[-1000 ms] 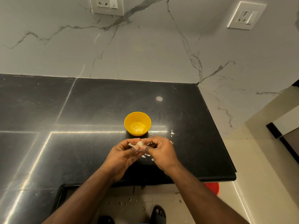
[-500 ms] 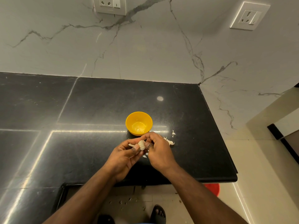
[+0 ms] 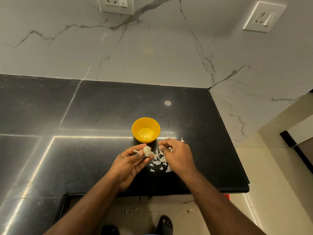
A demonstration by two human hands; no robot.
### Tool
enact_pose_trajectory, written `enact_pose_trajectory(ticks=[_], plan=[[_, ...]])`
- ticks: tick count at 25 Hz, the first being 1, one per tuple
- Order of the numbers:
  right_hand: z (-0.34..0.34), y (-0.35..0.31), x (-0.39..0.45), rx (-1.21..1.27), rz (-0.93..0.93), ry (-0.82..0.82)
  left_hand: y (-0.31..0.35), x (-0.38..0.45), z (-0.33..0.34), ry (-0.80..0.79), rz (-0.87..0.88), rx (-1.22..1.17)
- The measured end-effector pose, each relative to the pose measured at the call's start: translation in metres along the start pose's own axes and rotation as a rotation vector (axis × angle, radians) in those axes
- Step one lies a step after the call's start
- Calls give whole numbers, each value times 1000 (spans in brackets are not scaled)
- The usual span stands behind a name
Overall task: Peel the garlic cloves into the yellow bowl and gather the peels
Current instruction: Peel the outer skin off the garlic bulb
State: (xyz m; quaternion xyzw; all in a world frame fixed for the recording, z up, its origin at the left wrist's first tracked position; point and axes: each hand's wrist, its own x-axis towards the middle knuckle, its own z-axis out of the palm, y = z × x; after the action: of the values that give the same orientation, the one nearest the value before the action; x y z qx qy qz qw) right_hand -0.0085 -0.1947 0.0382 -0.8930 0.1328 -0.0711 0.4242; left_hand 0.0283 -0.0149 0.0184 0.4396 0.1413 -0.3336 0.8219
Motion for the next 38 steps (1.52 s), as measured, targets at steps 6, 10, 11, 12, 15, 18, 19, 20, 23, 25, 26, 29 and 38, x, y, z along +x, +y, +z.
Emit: enact_pose_trajectory(ticks=[6,10,11,12,15,18,19,20,23,25,26,29,38], plan=[[8,-9,-9,205,26,-134,-2,3,0,-10,8,35],[15,-7,-11,137,36,-146,-4,2,-1,-18,4,60],[16,-6,-10,132,48,-134,-4,2,-1,-17,5,57],[16,-4,-8,137,63,-109,-4,2,-1,-13,7,55],[8,-3,-4,160,61,-110,-3,3,-1,-11,33,61],[9,-7,-8,185,14,-153,-3,3,0,-31,65,80],[11,-8,-10,200,6,-141,-3,3,0,-42,73,92],[14,-7,-11,223,2,-117,-3,3,0,-49,79,106],[17,-2,-10,267,24,-85,-2,3,-4,-59,63,158],[16,-2,-10,201,42,-90,-3,1,-6,-74,39,206],[16,-1,-10,180,65,-73,-4,0,-7,-76,34,227],[12,6,-5,171,143,-7,-4,1,-9,-16,65,292],[13,19,-6,24,2,98,-2,10,-26,137,137,386]])
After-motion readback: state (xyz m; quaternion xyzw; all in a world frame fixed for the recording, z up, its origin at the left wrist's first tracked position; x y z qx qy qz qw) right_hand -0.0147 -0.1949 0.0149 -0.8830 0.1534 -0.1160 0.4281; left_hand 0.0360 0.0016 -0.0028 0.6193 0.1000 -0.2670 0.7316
